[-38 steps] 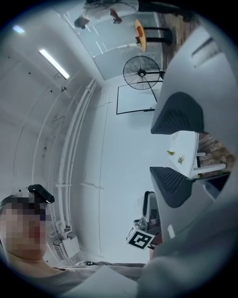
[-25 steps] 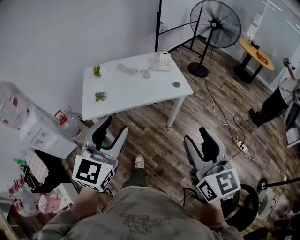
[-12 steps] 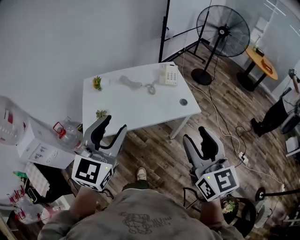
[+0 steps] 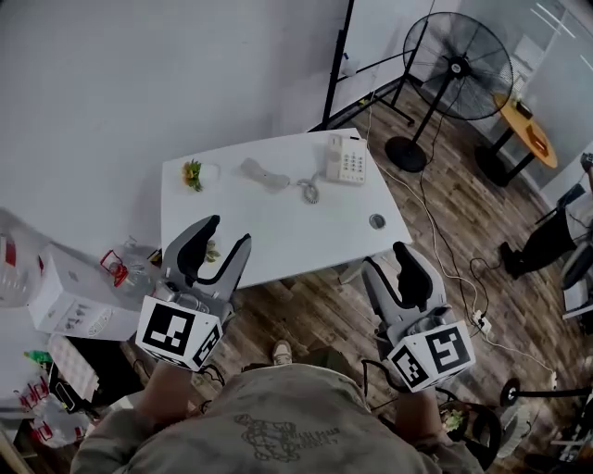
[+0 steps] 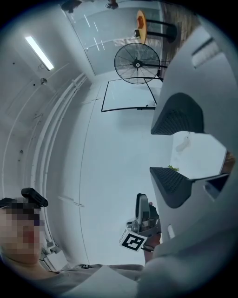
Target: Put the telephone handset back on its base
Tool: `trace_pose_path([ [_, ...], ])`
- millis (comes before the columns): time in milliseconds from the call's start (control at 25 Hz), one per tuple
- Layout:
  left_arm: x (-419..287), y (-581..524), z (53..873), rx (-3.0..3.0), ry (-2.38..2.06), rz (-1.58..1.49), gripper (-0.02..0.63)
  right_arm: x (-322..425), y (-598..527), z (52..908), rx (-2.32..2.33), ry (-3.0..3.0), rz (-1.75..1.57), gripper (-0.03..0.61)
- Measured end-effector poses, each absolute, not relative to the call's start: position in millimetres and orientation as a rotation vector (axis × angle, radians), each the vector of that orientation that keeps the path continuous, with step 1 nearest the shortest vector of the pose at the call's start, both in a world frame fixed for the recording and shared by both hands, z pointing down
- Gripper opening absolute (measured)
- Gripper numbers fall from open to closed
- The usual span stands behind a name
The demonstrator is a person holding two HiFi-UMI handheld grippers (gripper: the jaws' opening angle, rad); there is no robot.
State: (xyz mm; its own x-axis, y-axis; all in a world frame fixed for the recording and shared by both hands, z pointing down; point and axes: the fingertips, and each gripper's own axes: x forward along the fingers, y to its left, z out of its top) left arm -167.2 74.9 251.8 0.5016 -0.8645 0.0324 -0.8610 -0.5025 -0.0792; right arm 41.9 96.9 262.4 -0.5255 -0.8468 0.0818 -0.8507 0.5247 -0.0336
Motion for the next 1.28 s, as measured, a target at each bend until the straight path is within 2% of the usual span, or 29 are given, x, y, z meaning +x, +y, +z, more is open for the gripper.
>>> trace_pose_path([
  [560,-159.3,10.9,282.2,-2.639,1.61,-0.232,0.193,43.1,17.1,286.3,1.354,-2.705,0.158,0.264],
  [1280,-129.1,-97.9,276.3,-2.38,2.022,-0.263,0.197,69.1,-150.1,294.4,0.886,-2.861,0.167,0.264],
])
